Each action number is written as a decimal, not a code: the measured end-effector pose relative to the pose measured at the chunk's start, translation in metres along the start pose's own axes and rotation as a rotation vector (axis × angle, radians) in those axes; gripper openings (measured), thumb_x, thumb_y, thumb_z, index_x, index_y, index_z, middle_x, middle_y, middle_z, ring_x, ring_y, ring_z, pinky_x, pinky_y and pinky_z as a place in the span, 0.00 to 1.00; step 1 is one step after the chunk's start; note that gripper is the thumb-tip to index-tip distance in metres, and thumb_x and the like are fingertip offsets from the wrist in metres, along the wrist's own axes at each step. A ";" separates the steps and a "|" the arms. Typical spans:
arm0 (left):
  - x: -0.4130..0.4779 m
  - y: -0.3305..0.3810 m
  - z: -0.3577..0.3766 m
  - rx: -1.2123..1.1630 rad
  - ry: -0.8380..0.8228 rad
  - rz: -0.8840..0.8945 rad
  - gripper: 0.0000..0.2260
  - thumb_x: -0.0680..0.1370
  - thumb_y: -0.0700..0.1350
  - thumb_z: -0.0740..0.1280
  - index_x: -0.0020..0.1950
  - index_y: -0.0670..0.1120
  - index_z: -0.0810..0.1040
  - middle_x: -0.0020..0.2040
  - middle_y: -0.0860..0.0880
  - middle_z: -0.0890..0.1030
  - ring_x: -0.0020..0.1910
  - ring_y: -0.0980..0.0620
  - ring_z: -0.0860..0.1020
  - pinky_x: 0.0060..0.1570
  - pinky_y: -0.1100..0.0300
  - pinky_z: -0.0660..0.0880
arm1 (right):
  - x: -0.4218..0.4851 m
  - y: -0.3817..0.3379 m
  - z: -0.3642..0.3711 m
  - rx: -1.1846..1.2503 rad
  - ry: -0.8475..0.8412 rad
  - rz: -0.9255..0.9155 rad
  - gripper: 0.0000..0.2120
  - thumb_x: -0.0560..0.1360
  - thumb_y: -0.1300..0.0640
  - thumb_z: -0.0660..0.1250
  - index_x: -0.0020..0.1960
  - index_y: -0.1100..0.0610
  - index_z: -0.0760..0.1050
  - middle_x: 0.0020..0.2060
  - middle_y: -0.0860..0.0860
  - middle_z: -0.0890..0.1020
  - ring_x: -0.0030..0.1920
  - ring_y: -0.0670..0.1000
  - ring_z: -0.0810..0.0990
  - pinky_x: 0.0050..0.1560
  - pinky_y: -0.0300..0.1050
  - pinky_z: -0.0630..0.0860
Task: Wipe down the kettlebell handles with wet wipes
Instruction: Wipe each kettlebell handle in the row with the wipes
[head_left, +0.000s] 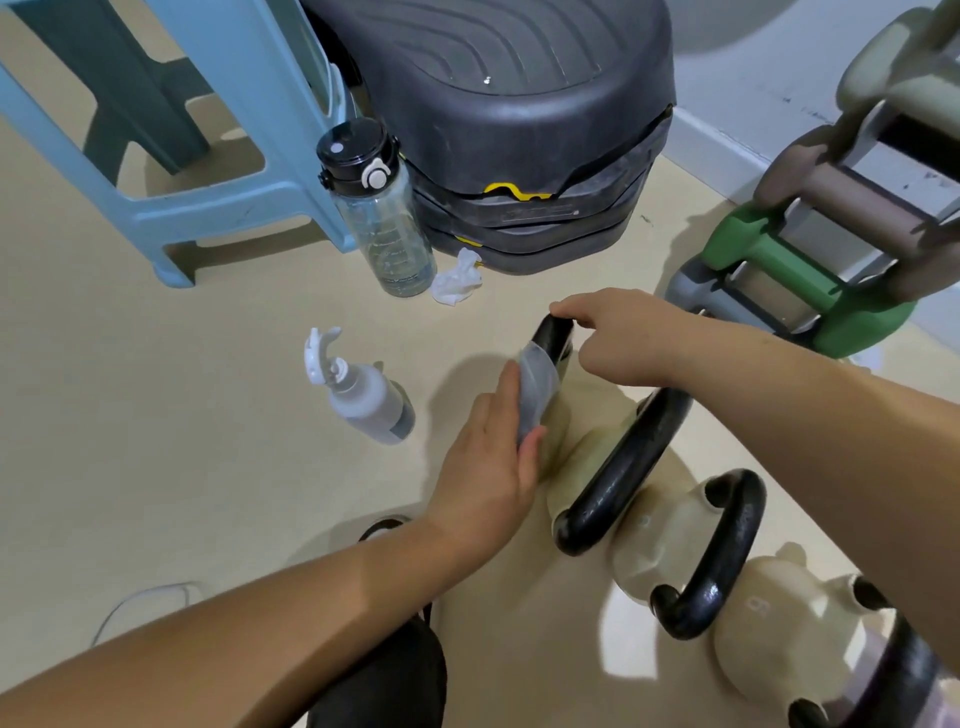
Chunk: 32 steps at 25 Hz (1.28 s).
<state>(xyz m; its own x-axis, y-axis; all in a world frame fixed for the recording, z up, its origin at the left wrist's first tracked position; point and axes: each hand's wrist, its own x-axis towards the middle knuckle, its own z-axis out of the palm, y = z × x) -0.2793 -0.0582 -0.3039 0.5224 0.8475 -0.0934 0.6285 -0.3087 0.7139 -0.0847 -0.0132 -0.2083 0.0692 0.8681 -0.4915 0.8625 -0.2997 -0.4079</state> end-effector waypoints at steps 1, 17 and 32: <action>0.008 0.008 0.000 0.042 -0.016 -0.022 0.29 0.84 0.49 0.59 0.82 0.46 0.52 0.61 0.44 0.74 0.55 0.45 0.74 0.52 0.50 0.72 | 0.000 0.000 0.001 -0.013 -0.004 0.004 0.26 0.74 0.66 0.57 0.71 0.57 0.72 0.69 0.55 0.76 0.70 0.59 0.72 0.69 0.54 0.70; -0.028 -0.024 0.010 0.059 -0.013 0.154 0.31 0.83 0.49 0.58 0.82 0.48 0.45 0.63 0.42 0.72 0.55 0.46 0.73 0.55 0.48 0.74 | 0.011 0.001 0.008 -0.170 0.009 -0.019 0.22 0.77 0.59 0.61 0.72 0.54 0.71 0.68 0.55 0.76 0.68 0.59 0.72 0.66 0.55 0.72; 0.042 0.009 -0.008 0.226 -0.019 -0.006 0.28 0.84 0.52 0.59 0.82 0.46 0.54 0.63 0.42 0.75 0.55 0.41 0.77 0.43 0.51 0.71 | 0.009 0.010 0.007 -0.190 0.126 0.023 0.26 0.72 0.44 0.74 0.69 0.39 0.74 0.62 0.46 0.80 0.63 0.53 0.77 0.52 0.48 0.75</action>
<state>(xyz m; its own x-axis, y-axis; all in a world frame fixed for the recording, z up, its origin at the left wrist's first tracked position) -0.2567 -0.0221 -0.2956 0.5276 0.8421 -0.1116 0.7436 -0.3944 0.5399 -0.0787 -0.0108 -0.2223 0.1420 0.9078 -0.3946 0.9380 -0.2507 -0.2392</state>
